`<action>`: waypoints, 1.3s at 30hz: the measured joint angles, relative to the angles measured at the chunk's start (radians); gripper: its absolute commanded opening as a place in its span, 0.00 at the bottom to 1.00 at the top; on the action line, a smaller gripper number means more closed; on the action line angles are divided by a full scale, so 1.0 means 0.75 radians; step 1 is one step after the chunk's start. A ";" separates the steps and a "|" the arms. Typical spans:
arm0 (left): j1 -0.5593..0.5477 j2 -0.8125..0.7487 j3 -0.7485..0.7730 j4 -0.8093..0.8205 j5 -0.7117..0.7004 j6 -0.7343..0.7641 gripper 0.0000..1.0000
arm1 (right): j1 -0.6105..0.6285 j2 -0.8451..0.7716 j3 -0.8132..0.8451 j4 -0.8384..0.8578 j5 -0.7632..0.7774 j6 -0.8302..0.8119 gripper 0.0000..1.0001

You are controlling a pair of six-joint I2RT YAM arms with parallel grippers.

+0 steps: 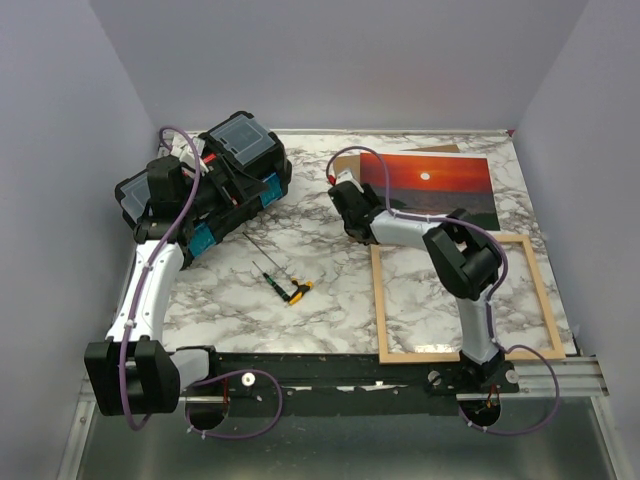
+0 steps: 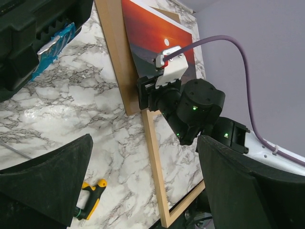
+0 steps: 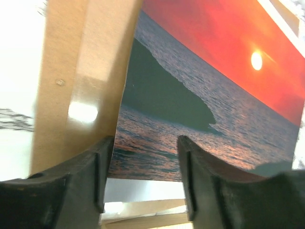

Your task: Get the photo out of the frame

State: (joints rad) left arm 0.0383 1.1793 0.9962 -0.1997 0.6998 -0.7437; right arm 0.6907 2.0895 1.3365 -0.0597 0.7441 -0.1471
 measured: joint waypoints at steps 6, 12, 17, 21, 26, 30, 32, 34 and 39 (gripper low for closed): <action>-0.001 -0.032 0.000 -0.026 -0.040 0.049 0.96 | -0.004 -0.140 -0.009 -0.032 -0.251 0.026 0.82; -0.001 -0.104 0.000 -0.097 -0.090 0.109 0.98 | -0.004 -0.420 -0.129 -0.036 -0.541 0.027 0.89; -0.002 -0.262 -0.006 -0.176 -0.092 0.168 0.99 | -0.004 -0.731 -0.270 -0.083 -0.651 0.122 0.91; -0.005 -0.403 -0.006 -0.248 -0.086 0.201 0.98 | -0.004 -1.034 -0.315 -0.184 -0.659 0.268 0.91; -0.011 -0.573 -0.003 -0.330 -0.054 0.210 0.99 | -0.004 -1.463 -0.311 -0.349 -0.638 0.448 0.92; -0.011 -0.687 0.033 -0.386 -0.042 0.202 0.98 | -0.004 -1.690 -0.245 -0.518 -0.565 0.558 0.93; -0.011 -0.746 0.073 -0.410 -0.042 0.193 0.98 | -0.004 -1.771 -0.196 -0.601 -0.513 0.607 0.94; -0.011 -0.813 0.131 -0.425 -0.042 0.184 0.99 | -0.004 -1.838 -0.156 -0.662 -0.467 0.647 0.95; -0.013 -0.944 0.270 -0.426 -0.048 0.171 0.98 | -0.004 -1.955 -0.115 -0.757 -0.411 0.712 0.97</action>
State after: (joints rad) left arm 0.0284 0.4717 1.1988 -0.5190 0.6640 -0.6151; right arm 0.6880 0.6231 1.2499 -0.6273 0.4358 0.3870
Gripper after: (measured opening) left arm 0.983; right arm 0.958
